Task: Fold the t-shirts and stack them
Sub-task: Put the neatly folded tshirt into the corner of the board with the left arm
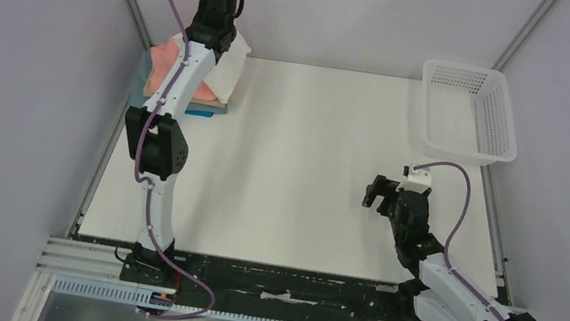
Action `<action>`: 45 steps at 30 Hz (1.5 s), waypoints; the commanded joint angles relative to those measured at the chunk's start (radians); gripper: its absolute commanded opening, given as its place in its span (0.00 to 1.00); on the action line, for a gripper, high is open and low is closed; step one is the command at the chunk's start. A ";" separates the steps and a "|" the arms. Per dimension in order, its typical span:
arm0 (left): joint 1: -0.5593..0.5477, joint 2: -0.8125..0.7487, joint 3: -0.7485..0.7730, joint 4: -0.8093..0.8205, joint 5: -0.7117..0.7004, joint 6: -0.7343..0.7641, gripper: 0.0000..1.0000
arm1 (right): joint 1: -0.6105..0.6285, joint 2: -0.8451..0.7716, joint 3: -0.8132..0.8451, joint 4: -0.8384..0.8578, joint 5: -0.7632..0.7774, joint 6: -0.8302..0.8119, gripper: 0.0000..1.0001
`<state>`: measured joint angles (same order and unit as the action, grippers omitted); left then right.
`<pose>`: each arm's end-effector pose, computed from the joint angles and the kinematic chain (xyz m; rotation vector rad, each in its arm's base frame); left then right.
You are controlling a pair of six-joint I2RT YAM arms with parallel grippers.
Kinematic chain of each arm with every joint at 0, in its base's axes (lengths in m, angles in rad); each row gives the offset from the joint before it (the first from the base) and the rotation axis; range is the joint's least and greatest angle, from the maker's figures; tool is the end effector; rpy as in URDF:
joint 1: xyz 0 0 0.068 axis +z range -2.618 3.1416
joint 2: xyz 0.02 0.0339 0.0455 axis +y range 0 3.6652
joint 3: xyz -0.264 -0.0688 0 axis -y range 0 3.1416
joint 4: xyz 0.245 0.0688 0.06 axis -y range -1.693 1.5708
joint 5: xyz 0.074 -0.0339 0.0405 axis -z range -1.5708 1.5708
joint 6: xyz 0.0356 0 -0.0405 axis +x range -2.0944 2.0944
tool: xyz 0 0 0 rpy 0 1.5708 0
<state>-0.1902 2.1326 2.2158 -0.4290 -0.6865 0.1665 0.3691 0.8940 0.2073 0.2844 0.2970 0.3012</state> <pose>0.4907 -0.0715 0.3827 -0.1275 1.8804 0.6380 0.1731 0.0558 0.1681 0.1265 1.9534 0.1485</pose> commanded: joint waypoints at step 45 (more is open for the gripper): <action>0.309 -0.045 -0.365 0.174 0.103 -0.352 0.76 | -0.001 0.170 0.139 -0.025 -0.001 -0.027 0.98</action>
<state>0.1101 2.1555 1.8240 -0.1959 -0.5903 0.0021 0.3691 1.0630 0.2893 0.2661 0.2920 0.2924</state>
